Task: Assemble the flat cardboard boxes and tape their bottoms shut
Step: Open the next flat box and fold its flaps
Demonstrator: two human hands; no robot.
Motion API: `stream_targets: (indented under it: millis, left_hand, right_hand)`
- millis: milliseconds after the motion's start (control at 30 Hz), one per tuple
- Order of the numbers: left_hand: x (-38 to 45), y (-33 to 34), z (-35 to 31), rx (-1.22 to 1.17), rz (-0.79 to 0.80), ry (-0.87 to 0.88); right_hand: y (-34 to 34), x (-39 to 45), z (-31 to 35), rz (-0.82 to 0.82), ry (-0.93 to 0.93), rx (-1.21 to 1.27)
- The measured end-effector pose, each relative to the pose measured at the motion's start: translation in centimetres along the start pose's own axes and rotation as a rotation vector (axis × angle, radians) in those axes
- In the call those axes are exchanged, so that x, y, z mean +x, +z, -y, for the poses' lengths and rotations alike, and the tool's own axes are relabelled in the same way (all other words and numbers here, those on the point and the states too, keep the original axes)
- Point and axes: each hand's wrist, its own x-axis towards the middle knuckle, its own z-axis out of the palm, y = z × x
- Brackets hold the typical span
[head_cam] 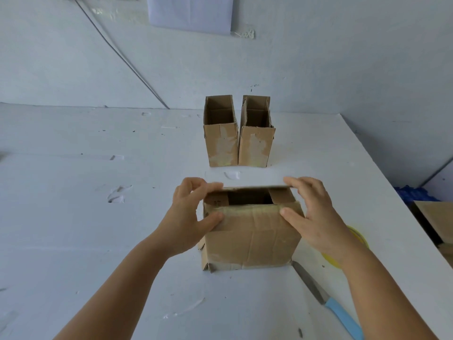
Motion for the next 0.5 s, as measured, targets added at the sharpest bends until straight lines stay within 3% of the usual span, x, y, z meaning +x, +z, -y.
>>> stream_targets:
  millis: [233,400,500]
  left_hand:
    - [-0.8,0.1,0.1,0.362,-0.074,0.161]
    - [-0.7,1.0,-2.6,0.609,0.276,0.085]
    - [-0.2,2.2,-3.4,0.728,0.329,0.092]
  right_hand:
    - [0.8,-0.4,-0.1,0.018,-0.055,-0.164]
    - [2.1,-1.1,-0.8,0.172,-0.007,-0.286]
    - [3.1,-2.2,-1.3,0.140,0.065,-0.138]
